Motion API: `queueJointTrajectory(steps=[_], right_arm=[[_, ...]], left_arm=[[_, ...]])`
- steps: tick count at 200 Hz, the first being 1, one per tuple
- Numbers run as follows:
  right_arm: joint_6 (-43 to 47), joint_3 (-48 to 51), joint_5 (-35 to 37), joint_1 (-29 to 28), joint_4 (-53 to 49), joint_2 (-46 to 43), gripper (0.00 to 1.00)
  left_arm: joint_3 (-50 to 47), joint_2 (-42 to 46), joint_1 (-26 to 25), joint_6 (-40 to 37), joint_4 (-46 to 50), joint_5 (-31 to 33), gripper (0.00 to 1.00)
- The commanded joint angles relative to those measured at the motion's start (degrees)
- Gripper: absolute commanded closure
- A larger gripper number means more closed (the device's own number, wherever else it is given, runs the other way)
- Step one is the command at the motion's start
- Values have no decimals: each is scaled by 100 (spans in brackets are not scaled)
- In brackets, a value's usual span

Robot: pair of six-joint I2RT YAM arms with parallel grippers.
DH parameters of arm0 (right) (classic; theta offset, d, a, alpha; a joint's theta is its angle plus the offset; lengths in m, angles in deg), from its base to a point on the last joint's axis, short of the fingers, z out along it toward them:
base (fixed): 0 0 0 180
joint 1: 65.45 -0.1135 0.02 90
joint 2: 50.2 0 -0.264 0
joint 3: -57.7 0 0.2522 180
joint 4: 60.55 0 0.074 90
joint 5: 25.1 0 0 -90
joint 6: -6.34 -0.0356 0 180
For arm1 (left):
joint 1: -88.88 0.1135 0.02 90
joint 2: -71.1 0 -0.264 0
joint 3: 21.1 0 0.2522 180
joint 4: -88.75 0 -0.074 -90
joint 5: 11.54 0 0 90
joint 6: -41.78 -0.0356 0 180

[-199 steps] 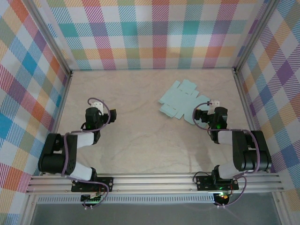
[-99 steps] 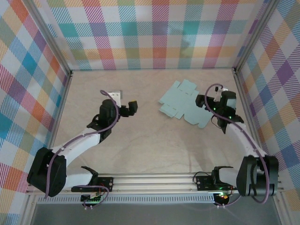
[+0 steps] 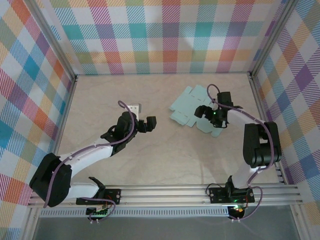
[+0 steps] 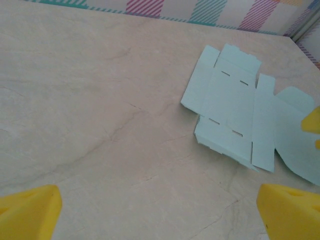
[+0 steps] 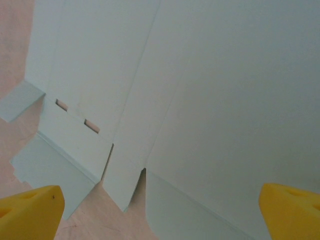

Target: Fold the paper box

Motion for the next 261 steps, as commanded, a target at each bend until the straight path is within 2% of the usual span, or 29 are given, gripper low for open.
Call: queueJointTrajectory(steps=[1,53,76,115,146,173,191,223,261], right_arm=[[-266,57,-147,-147,99,155,0],[-585,525,175,-933,289,-54,0],[-890,552,185,-1407,404,-48,0],[-1156,20,91,-2258,608,303,0],[-974,-512,-147,-2511,573,419,0],[-558,-697,334,-2443,241,73,0],[-210,-912,673,-2168,-204,7,0],[135,-1346,300,-1264,-651,375,0],[488,-1847,308,-593,-1034,977,0]], left_arm=[[-88,254,-55,52,204,215,0],[-92,306,-32,51,421,569,0],[-79,270,53,86,536,518,0],[-235,514,245,208,777,426,0],[-410,861,505,308,922,287,0],[-518,1039,584,368,954,225,0],[-537,1014,593,415,959,162,0],[-475,898,593,470,924,35,0],[-405,855,593,487,999,37,0]])
